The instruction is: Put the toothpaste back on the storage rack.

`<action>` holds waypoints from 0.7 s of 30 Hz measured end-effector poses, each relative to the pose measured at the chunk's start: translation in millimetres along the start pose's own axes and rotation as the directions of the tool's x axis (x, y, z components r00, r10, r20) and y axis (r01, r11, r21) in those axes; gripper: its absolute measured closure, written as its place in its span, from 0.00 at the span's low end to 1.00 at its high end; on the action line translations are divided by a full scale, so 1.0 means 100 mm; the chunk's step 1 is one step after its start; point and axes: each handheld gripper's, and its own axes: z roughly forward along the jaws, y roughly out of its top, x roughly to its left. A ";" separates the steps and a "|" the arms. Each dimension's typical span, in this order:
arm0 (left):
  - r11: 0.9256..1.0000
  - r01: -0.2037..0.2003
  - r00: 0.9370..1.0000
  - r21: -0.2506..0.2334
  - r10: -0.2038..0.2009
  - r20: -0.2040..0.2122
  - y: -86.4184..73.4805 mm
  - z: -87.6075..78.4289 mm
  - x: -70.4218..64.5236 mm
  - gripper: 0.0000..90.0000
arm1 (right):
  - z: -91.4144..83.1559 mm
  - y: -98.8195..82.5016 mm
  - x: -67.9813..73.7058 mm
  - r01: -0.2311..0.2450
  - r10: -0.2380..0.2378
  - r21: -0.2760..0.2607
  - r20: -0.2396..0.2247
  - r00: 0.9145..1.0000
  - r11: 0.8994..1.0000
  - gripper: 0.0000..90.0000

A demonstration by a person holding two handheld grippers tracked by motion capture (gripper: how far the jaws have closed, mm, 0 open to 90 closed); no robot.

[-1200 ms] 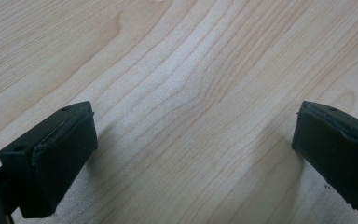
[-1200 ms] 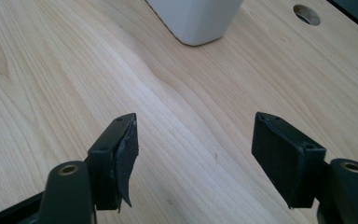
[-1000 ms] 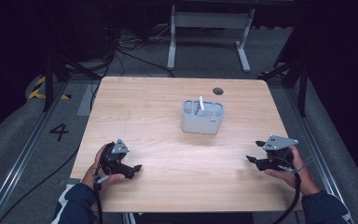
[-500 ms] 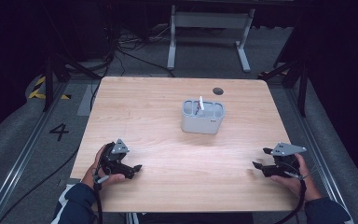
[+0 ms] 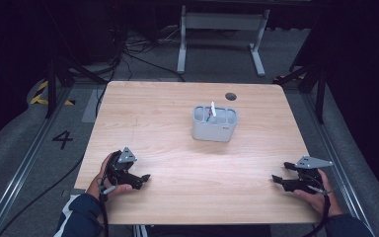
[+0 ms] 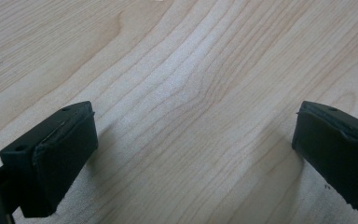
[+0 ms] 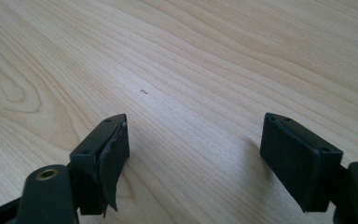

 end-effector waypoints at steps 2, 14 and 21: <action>1.000 0.000 1.000 0.000 0.000 0.000 0.00 0.00 0.00 0.01 | 0.00 0.00 0.00 -0.002 0.002 0.001 -0.002 1.000 1.000 0.26; 1.000 0.006 1.000 0.001 -0.006 -0.007 0.00 0.00 -0.01 0.01 | 0.00 0.00 0.00 -0.006 0.006 0.003 0.002 1.000 1.000 0.26; 1.000 0.006 1.000 0.001 -0.006 -0.007 0.00 0.00 -0.01 0.01 | 0.01 0.01 -0.01 -0.008 0.008 0.005 0.001 1.000 1.000 0.25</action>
